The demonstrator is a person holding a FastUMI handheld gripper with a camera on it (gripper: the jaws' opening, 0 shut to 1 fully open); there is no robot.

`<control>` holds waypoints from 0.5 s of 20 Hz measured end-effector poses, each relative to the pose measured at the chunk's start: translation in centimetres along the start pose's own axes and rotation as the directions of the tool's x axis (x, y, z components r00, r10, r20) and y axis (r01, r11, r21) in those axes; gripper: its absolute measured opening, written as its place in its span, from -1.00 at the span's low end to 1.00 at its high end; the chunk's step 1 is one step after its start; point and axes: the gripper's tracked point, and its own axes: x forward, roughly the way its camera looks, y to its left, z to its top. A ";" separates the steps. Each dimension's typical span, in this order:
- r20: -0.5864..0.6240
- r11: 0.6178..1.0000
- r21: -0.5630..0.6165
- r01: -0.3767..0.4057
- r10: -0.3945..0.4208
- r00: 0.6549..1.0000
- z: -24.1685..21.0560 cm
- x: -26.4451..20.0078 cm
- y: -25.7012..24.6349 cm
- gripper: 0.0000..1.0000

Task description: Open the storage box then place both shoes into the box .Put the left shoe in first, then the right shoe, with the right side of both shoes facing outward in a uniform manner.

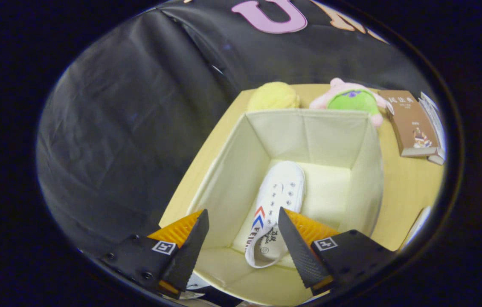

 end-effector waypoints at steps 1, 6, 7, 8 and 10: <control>0.034 1.000 0.006 -0.017 0.016 0.999 0.9 -1.1 -0.1 1.00; 0.153 1.000 0.008 -0.017 0.015 0.988 3.3 -6.5 -2.9 1.00; 0.166 1.000 -0.001 0.002 -0.002 0.986 3.4 -7.5 -4.1 1.00; 0.181 1.000 -0.008 0.022 -0.021 0.983 3.4 -8.4 -5.3 1.00; 0.196 0.998 -0.020 0.064 -0.059 0.979 3.3 -10.3 -7.4 1.00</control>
